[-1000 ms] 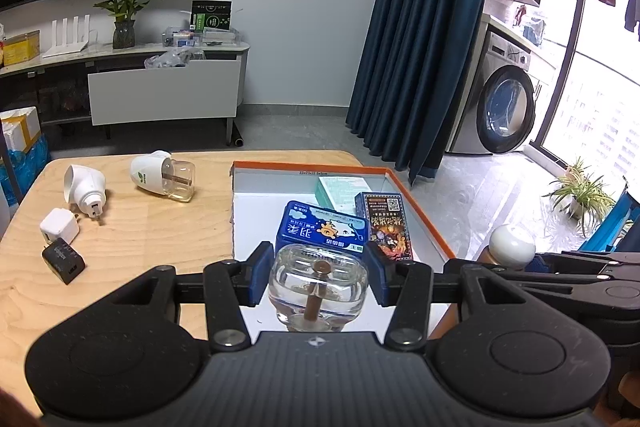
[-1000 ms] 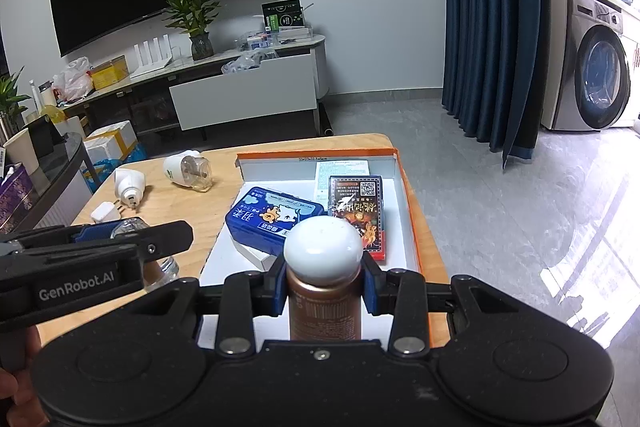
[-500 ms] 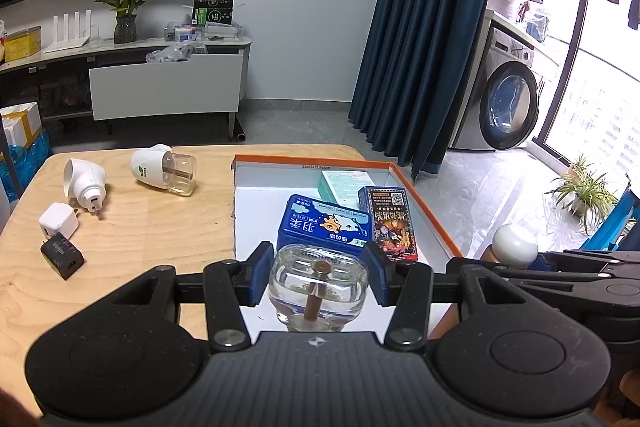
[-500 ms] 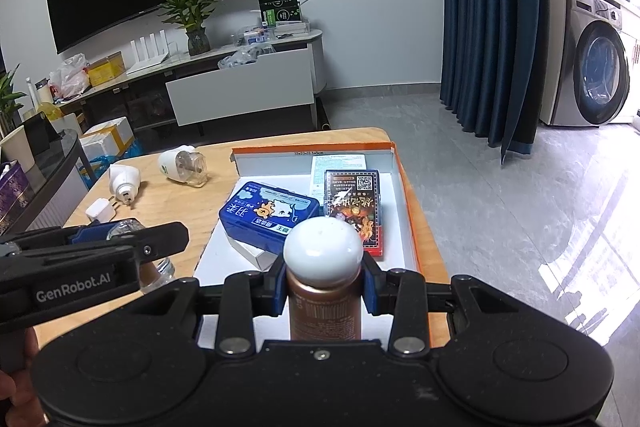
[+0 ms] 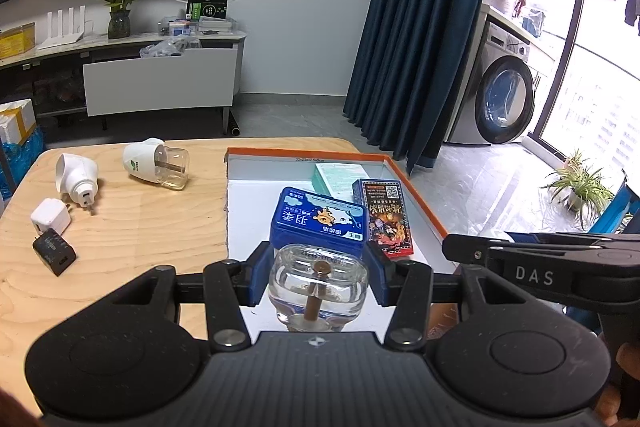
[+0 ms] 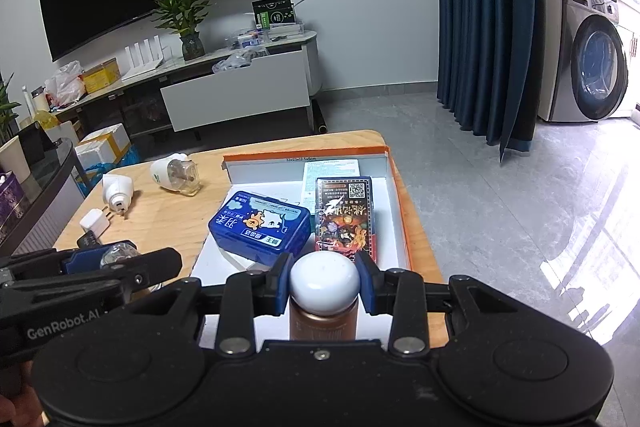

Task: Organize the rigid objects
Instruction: 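Hold the diffuser bottle with the left gripper while the right holds the tube above the lid, then lower and release the tube with the right gripper while the left releases the bottle into the lid, then grasp the black charger with the left gripper while the right withdraws from the lid, then grasp the white plug-in diffuser with the right gripper while the left lifts the black charger, then carry the black charger with the left gripper while the right carries the diffuser toward the lid, then hold the black charger with the left gripper while the right holds the diffuser above the lid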

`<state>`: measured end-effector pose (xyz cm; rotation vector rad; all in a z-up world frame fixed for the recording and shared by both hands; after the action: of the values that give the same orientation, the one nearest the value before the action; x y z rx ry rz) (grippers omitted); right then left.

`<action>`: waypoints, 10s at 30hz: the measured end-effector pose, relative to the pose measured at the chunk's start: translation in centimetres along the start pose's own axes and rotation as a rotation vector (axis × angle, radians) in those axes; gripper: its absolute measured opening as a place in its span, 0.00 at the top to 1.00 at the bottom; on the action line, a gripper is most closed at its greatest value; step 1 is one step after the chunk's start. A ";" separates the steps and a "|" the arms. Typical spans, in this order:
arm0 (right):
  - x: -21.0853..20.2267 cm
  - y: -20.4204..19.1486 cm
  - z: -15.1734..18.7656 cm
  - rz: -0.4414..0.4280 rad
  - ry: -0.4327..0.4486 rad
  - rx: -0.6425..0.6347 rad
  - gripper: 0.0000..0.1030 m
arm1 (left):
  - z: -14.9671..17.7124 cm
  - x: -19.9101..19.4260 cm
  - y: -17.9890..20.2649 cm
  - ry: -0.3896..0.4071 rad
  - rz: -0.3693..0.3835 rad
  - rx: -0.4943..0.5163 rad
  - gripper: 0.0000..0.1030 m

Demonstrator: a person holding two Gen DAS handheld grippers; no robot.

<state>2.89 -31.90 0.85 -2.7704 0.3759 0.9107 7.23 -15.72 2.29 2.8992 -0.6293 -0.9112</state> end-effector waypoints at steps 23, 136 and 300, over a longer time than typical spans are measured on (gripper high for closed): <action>-1.6 0.8 -2.1 -0.001 0.113 0.049 0.24 | 0.4 1.8 1.9 -0.048 0.051 0.057 0.42; 24.2 -20.8 -6.4 -0.348 -0.195 -0.287 0.53 | 0.5 1.5 -23.3 0.082 -0.277 -0.241 0.65; -1.2 0.4 1.6 -0.018 0.069 0.041 0.53 | -0.4 0.2 0.2 0.037 0.037 0.028 0.65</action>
<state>0.92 -31.63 0.28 -2.7686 0.3759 0.7964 7.54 -15.97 2.55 2.9112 -0.6966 -0.8485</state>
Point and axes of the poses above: each gripper's, at about its wrist camera, not at the fingertips, and x roughly the way its jaws point, y to its right, z to its underside, the point moved 3 cm from there along x, roughly the way its jaws point
